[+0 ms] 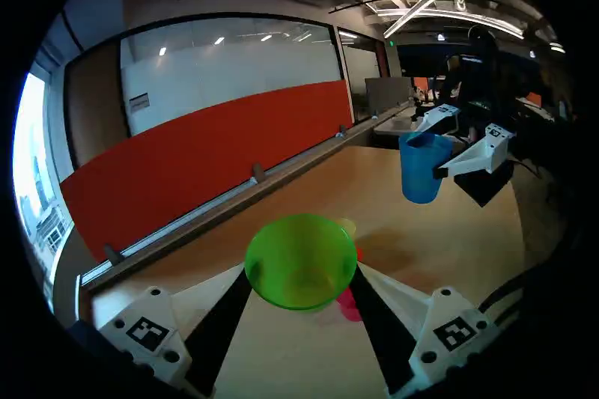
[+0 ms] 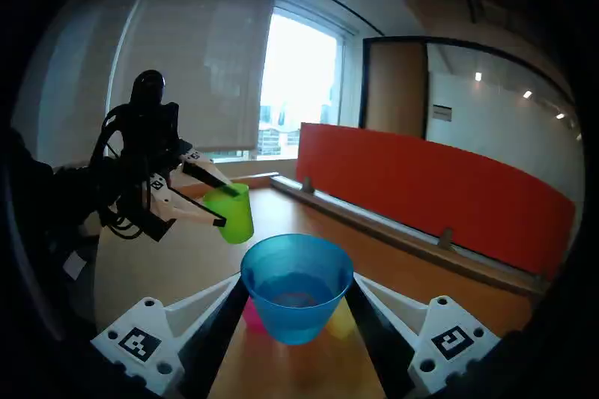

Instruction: Pour water

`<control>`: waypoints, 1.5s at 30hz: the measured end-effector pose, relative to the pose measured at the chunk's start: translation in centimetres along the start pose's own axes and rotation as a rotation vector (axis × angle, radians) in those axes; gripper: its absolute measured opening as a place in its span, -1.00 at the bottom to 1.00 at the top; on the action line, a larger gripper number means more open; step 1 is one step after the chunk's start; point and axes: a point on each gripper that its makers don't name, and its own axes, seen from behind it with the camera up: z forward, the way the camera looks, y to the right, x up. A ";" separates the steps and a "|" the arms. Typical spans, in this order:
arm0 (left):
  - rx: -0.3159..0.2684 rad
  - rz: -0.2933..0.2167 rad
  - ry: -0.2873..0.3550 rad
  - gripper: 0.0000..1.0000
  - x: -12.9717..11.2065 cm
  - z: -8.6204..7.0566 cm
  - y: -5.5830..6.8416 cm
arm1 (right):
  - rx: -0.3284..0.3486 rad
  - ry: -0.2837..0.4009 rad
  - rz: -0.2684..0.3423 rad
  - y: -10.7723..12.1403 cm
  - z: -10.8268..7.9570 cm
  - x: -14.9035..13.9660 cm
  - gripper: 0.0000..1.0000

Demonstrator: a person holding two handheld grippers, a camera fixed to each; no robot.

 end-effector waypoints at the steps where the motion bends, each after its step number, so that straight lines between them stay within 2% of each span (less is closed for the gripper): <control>1: 0.001 -0.003 0.007 0.73 0.3 -0.1 0.0 | -0.001 0.005 0.000 0.0 -0.1 0.2 0.79; 15: 0.008 -0.025 0.069 0.73 1.5 -0.7 0.4 | -0.004 0.046 0.009 -0.1 -0.3 1.7 0.79; 35: 0.007 -0.107 0.201 0.75 3.7 -1.6 0.4 | 0.005 0.087 0.015 -0.5 0.0 2.7 0.79; 45: 0.008 -0.105 0.220 0.75 4.1 -1.6 0.4 | 0.006 0.089 0.011 -0.6 0.3 2.8 0.79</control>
